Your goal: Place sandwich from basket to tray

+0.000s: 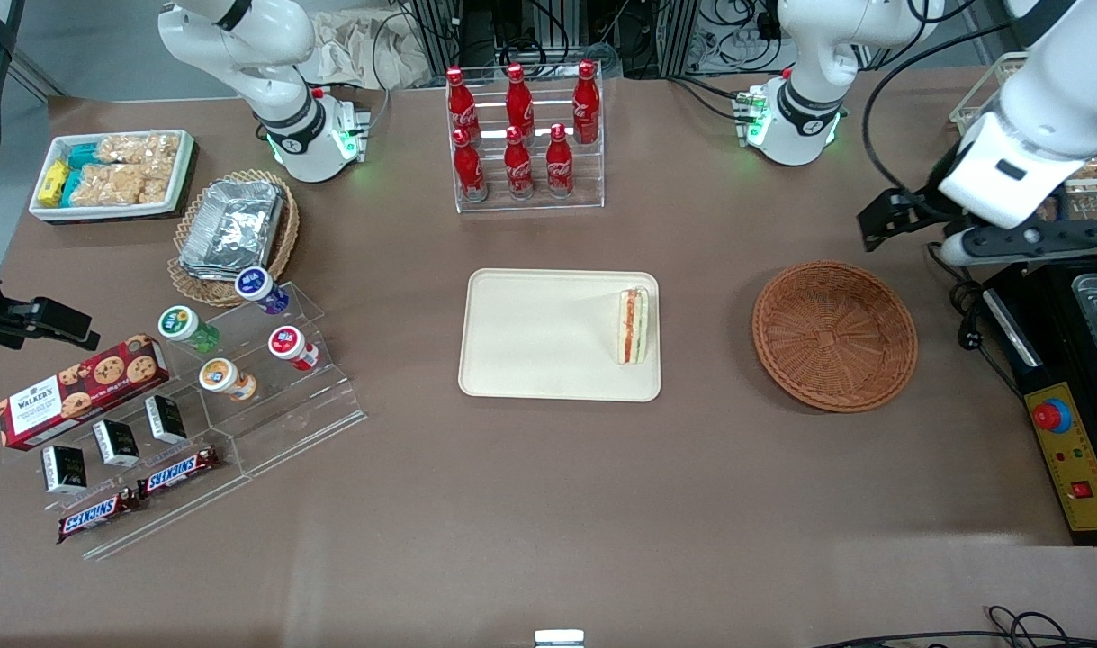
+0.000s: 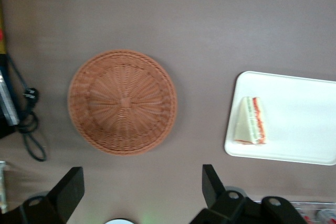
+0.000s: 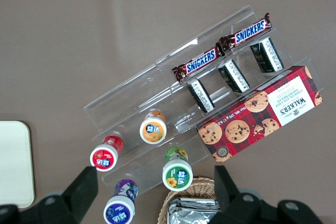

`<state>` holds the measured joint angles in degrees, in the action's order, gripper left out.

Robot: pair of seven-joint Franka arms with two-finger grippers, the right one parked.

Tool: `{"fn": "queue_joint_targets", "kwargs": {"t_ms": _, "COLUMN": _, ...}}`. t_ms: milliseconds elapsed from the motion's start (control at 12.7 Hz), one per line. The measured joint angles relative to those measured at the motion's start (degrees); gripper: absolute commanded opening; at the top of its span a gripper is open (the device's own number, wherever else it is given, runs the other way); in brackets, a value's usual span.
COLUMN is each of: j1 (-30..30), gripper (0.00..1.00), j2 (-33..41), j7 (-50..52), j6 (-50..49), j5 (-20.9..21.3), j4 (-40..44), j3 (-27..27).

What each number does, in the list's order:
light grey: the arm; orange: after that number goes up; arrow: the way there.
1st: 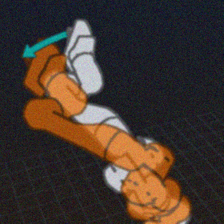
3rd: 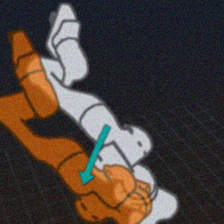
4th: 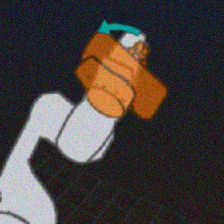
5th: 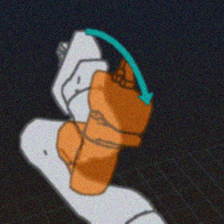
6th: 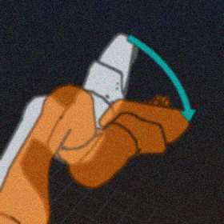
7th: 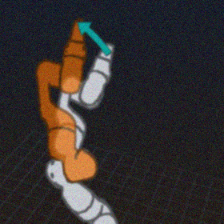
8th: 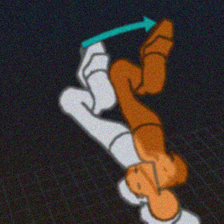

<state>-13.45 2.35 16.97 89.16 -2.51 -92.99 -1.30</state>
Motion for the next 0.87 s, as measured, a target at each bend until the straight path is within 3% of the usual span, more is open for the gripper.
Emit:
{"fn": "queue_joint_targets", "kwargs": {"t_ms": 474, "j1": -0.69, "gripper": 1.00, "j2": -1.55, "j7": 2.85, "j6": 0.98, "j5": -1.42, "j4": 0.21, "j3": 2.36}}
{"fn": "queue_joint_targets", "kwargs": {"t_ms": 868, "j1": -0.65, "gripper": 1.00, "j2": -2.86, "j7": 3.01, "j6": 0.27, "j5": 1.40, "j4": 3.44, "j3": 2.59}}
